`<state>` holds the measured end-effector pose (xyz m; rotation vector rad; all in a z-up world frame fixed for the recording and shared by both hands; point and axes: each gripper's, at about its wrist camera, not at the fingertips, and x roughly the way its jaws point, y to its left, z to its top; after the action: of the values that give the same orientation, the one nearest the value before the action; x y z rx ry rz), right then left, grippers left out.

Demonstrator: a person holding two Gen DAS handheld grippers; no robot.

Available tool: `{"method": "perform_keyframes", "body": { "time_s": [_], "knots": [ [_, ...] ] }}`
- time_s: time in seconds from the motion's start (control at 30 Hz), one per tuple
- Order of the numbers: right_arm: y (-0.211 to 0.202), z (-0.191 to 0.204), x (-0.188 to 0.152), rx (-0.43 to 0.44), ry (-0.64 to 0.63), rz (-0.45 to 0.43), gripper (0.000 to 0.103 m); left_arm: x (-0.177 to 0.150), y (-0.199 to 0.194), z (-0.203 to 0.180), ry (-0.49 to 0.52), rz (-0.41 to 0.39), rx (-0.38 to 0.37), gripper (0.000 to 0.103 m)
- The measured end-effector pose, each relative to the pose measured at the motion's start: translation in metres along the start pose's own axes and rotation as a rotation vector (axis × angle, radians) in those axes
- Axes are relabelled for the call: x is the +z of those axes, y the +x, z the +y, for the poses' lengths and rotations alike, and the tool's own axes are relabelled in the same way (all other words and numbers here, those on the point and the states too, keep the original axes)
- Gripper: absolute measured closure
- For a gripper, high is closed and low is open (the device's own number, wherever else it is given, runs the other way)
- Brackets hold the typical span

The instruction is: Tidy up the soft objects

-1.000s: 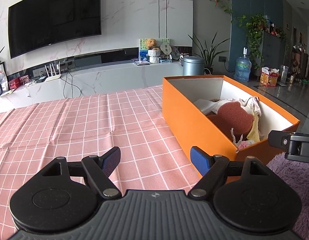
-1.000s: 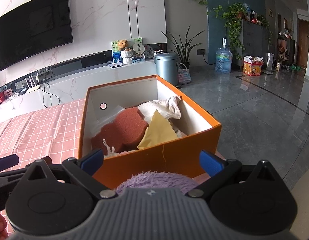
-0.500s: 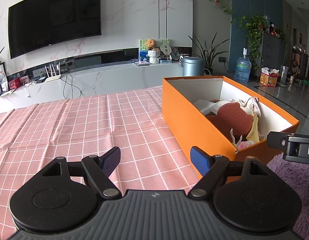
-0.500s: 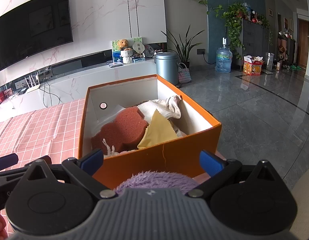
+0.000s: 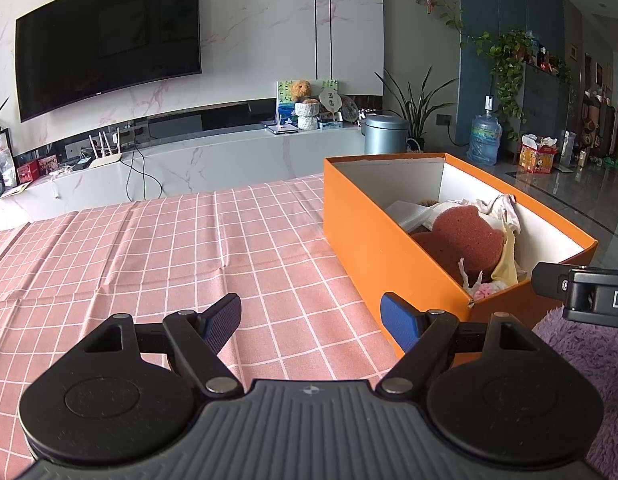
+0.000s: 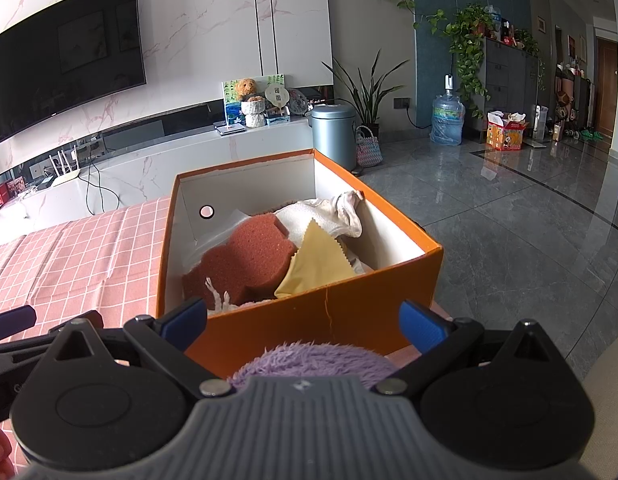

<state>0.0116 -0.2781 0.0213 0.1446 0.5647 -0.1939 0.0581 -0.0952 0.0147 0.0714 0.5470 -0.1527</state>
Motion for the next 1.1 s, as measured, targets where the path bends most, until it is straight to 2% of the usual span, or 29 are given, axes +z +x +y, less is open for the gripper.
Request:
{"method": "perform_keyframes", "body": {
  "time_s": [1.1],
  "knots": [
    [-0.0005,0.0,0.0003,0.0,0.0,0.001,0.003,0.0048,-0.0009,0.0019,0.005,-0.007,0.003,0.01]
  ]
}}
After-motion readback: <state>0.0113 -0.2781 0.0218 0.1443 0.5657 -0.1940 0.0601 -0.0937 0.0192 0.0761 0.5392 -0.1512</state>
